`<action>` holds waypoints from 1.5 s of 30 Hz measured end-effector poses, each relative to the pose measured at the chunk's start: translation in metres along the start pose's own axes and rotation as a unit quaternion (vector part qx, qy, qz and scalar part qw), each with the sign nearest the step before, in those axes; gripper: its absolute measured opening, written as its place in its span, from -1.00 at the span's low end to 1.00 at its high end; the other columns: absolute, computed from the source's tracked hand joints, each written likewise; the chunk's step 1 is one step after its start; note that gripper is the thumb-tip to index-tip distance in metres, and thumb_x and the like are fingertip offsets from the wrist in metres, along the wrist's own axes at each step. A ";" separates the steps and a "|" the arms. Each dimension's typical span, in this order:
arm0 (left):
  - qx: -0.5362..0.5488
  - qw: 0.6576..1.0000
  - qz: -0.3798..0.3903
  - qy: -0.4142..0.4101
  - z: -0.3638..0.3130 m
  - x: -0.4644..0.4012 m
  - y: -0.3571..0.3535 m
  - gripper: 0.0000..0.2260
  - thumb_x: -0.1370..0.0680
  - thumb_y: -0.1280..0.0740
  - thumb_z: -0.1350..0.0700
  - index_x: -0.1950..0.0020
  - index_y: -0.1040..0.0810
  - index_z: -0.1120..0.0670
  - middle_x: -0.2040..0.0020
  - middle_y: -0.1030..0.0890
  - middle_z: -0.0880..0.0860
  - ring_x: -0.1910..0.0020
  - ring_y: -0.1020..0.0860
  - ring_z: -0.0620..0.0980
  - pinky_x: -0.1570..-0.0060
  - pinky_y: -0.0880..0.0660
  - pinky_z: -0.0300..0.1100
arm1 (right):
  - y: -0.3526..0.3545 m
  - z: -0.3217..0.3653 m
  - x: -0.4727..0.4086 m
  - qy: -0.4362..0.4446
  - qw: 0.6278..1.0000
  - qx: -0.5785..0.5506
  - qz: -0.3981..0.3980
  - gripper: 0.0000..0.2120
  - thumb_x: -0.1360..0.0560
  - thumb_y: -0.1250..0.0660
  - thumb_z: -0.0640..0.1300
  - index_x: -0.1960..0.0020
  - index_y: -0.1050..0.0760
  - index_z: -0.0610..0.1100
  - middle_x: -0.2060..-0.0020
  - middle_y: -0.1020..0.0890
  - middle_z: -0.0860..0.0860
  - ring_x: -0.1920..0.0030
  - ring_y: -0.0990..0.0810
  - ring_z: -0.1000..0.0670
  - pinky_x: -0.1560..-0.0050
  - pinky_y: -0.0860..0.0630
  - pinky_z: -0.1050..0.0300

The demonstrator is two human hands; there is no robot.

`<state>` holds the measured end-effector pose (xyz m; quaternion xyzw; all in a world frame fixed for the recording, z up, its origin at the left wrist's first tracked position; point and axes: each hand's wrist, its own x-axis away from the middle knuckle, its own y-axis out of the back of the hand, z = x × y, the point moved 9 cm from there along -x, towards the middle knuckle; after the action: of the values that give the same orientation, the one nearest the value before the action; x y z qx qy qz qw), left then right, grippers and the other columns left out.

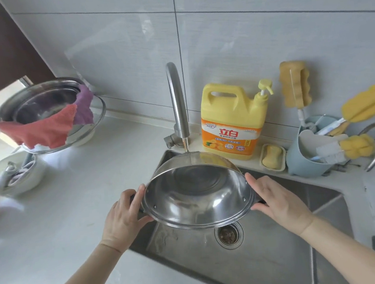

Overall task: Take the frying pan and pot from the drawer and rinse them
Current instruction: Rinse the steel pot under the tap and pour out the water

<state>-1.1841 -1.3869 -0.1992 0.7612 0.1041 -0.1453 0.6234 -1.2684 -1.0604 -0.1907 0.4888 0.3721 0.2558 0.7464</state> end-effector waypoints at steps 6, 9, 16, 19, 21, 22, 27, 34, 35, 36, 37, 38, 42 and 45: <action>0.012 0.999 0.012 0.032 0.031 0.005 -0.006 -0.31 -0.54 -0.06 -0.40 -0.51 -0.13 0.02 -0.03 -0.45 0.15 0.40 -0.58 0.09 0.48 -0.53 -0.04 | -0.011 0.002 -0.036 0.010 1.000 0.011 0.013 0.33 -0.18 -0.68 -0.13 -0.61 0.20 0.01 0.16 -0.49 -0.04 0.24 -0.53 -0.04 0.28 -0.58 0.05; 0.012 0.999 0.013 0.047 0.041 0.007 -0.006 -0.31 -0.55 -0.08 -0.38 -0.50 -0.16 0.04 -0.03 -0.46 0.14 0.39 -0.59 0.05 0.46 -0.53 -0.06 | -0.014 0.003 -0.047 0.026 0.999 0.017 0.010 0.32 -0.19 -0.68 -0.13 -0.61 0.20 0.01 0.15 -0.51 -0.05 0.23 -0.54 -0.05 0.27 -0.60 0.03; 0.018 1.000 -0.013 0.019 0.029 -0.009 -0.006 -0.17 -0.42 -0.41 -0.23 -0.55 -0.06 -0.03 -0.02 -0.44 0.14 0.40 -0.56 0.08 0.47 -0.51 -0.06 | 0.002 -0.007 -0.043 0.022 0.999 0.038 -0.006 0.32 -0.14 -0.70 -0.14 -0.61 0.13 -0.03 0.16 -0.51 -0.05 0.25 -0.54 -0.05 0.29 -0.54 0.08; 0.014 1.000 -0.023 -0.013 0.006 -0.025 -0.009 0.06 -0.21 -0.65 -0.07 -0.53 -0.07 0.00 -0.03 -0.39 0.12 0.41 -0.53 0.13 0.48 -0.51 -0.06 | 0.015 -0.021 -0.028 -0.016 0.999 0.038 0.007 0.27 -0.16 -0.68 -0.12 -0.61 0.09 -0.03 0.14 -0.51 -0.05 0.24 -0.54 -0.05 0.32 -0.54 0.07; 0.014 0.999 -0.030 -0.028 -0.007 -0.035 -0.011 0.08 -0.18 -0.67 -0.04 -0.52 -0.08 0.01 -0.03 -0.37 0.11 0.40 -0.51 0.14 0.46 -0.50 -0.07 | 0.031 -0.024 -0.017 -0.016 0.998 0.052 -0.015 0.00 -0.41 -0.50 0.03 -0.61 0.09 -0.02 0.09 -0.48 -0.04 0.21 -0.51 -0.03 0.36 -0.53 0.07; 0.016 0.999 -0.032 -0.034 -0.013 -0.039 -0.013 0.08 -0.19 -0.67 -0.04 -0.53 -0.07 0.01 -0.03 -0.37 0.11 0.39 -0.51 0.15 0.45 -0.50 -0.07 | 0.039 -0.025 -0.010 -0.019 0.997 0.063 -0.029 -0.19 -0.55 -0.29 0.14 -0.61 0.08 0.00 0.08 -0.46 -0.03 0.21 -0.50 -0.03 0.39 -0.53 0.07; 0.025 0.997 -0.040 -0.064 -0.034 -0.054 -0.019 -0.09 -0.43 -0.38 -0.17 -0.61 0.10 -0.04 -0.04 -0.37 0.12 0.36 -0.48 0.13 0.40 -0.48 -0.08 | 0.050 -0.042 0.009 -0.061 0.996 0.064 0.001 -0.31 -0.59 0.01 0.30 -0.61 0.06 0.02 0.13 -0.39 0.02 0.27 -0.42 -0.01 0.41 -0.51 0.03; 0.021 0.998 -0.044 -0.051 -0.017 -0.040 -0.008 0.16 -0.20 -0.66 -0.05 -0.59 0.03 -0.03 -0.03 -0.38 0.11 0.39 -0.50 0.14 0.43 -0.49 -0.09 | 0.044 -0.026 -0.011 -0.044 0.998 0.036 -0.014 0.02 -0.38 -0.50 0.06 -0.61 0.09 0.02 0.08 -0.41 0.01 0.20 -0.44 0.02 0.39 -0.54 0.10; 0.018 0.998 -0.048 -0.049 -0.012 -0.035 -0.004 0.11 -0.22 -0.64 -0.07 -0.58 -0.01 -0.03 -0.03 -0.38 0.11 0.40 -0.51 0.13 0.45 -0.49 -0.09 | 0.037 -0.023 -0.016 -0.043 0.999 0.033 0.000 0.20 -0.22 -0.63 -0.04 -0.61 0.09 0.01 0.08 -0.45 0.00 0.20 -0.46 0.02 0.37 -0.54 0.12; 0.015 0.998 -0.050 -0.046 -0.005 -0.030 -0.001 0.03 -0.28 -0.60 -0.11 -0.57 -0.03 -0.03 -0.03 -0.38 0.11 0.41 -0.52 0.13 0.46 -0.49 -0.08 | 0.031 -0.020 -0.020 -0.038 0.999 0.034 0.005 0.30 -0.13 -0.68 -0.10 -0.61 0.09 0.00 0.10 -0.49 -0.02 0.21 -0.49 0.01 0.35 -0.54 0.12; 0.013 0.998 -0.050 -0.043 0.002 -0.025 0.003 -0.08 -0.37 -0.51 -0.16 -0.57 -0.04 -0.04 -0.04 -0.39 0.11 0.41 -0.54 0.11 0.46 -0.50 -0.07 | 0.027 -0.016 -0.024 -0.023 0.999 0.035 0.002 0.33 -0.10 -0.70 -0.12 -0.61 0.10 0.00 0.13 -0.51 -0.03 0.21 -0.48 0.00 0.32 -0.53 0.11; 0.012 0.998 -0.048 -0.035 0.010 -0.021 0.006 -0.20 -0.46 -0.38 -0.23 -0.56 -0.07 -0.03 -0.05 -0.41 0.12 0.41 -0.57 0.09 0.47 -0.50 -0.07 | 0.023 -0.011 -0.028 -0.006 0.999 0.037 -0.005 0.33 -0.11 -0.70 -0.13 -0.61 0.11 0.00 0.15 -0.51 -0.03 0.21 -0.46 0.01 0.29 -0.52 0.12; 0.002 0.998 -0.055 -0.024 0.033 -0.007 0.021 -0.37 -0.58 -0.11 -0.32 -0.48 -0.17 0.06 -0.05 -0.44 0.11 0.40 -0.61 -0.01 0.45 -0.51 -0.11 | 0.007 0.005 -0.047 0.029 0.999 0.015 -0.010 0.27 -0.18 -0.68 -0.14 -0.61 0.11 -0.01 0.15 -0.50 -0.03 0.17 -0.43 0.02 0.12 -0.44 0.08; -0.012 0.997 -0.073 -0.028 0.037 -0.002 0.032 -0.29 -0.47 -0.26 -0.27 -0.48 -0.16 0.07 -0.03 -0.44 0.11 0.41 -0.61 0.01 0.45 -0.51 -0.12 | 0.001 0.013 -0.057 0.047 0.999 0.014 -0.004 0.24 -0.22 -0.66 -0.12 -0.61 0.13 -0.03 0.17 -0.48 -0.02 0.18 -0.40 0.04 0.07 -0.40 0.04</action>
<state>-1.1786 -1.4296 -0.1755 0.7398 0.1437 -0.2104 0.6227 -1.2913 -1.1096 -0.1696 0.4850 0.4127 0.2700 0.7222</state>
